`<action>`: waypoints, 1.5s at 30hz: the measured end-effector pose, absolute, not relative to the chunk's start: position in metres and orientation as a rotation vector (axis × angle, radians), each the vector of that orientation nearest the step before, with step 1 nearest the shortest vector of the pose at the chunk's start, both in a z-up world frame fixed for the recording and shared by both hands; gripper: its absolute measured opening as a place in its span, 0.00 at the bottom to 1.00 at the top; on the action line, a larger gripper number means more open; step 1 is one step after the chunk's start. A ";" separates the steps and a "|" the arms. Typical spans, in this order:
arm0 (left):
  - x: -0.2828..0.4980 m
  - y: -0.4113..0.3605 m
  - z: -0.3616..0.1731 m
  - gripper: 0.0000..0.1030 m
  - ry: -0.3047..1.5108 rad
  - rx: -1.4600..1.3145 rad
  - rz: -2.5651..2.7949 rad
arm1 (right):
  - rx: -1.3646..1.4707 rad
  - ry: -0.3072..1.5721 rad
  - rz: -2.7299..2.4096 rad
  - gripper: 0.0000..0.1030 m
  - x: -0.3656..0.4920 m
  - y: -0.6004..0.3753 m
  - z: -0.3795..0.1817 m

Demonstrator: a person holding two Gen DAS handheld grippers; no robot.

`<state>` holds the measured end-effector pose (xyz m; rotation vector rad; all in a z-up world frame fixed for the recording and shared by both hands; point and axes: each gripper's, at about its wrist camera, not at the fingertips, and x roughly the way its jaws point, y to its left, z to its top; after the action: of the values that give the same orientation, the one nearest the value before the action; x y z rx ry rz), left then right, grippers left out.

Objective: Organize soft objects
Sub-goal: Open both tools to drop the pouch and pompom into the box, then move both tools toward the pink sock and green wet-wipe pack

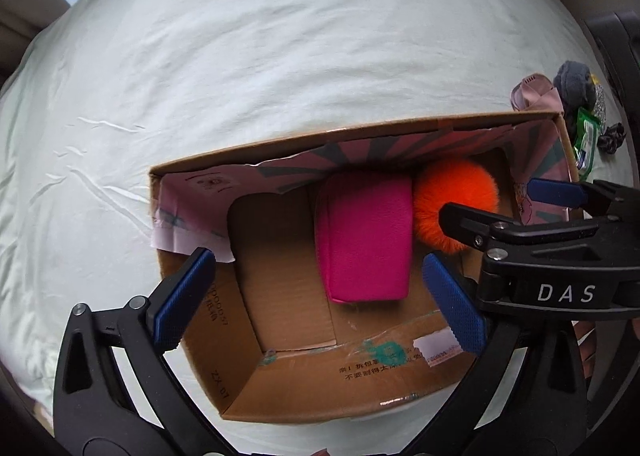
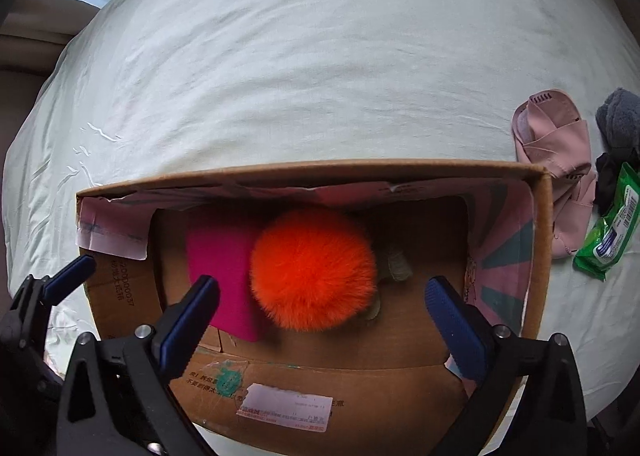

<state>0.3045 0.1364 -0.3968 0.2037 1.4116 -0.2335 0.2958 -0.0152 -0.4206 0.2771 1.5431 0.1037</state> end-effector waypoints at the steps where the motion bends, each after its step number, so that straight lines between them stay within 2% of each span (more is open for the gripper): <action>1: 0.304 0.138 -0.394 1.00 1.407 0.197 -0.236 | 0.274 1.536 0.100 0.99 0.294 -0.015 -0.419; 12: 0.276 0.146 -0.347 1.00 1.328 0.190 -0.234 | 0.250 1.465 0.098 0.99 0.275 -0.015 -0.375; 21: 0.232 0.161 -0.281 1.00 1.213 0.146 -0.206 | 0.178 1.355 0.106 0.99 0.238 -0.016 -0.303; 34: 0.140 0.153 -0.171 1.00 0.932 0.068 -0.086 | 0.145 0.928 0.060 0.99 0.138 -0.055 -0.166; 41: 0.078 0.104 -0.119 1.00 0.761 0.045 -0.043 | 0.138 0.763 -0.007 0.99 0.078 -0.109 -0.124; 45: 0.062 0.068 -0.108 1.00 0.730 0.011 -0.058 | 0.111 0.721 -0.034 0.99 0.052 -0.142 -0.113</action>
<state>0.0623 0.0680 -0.1085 0.0107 0.7302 -0.0582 0.0524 -0.1423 -0.1127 0.1108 0.7206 -0.0344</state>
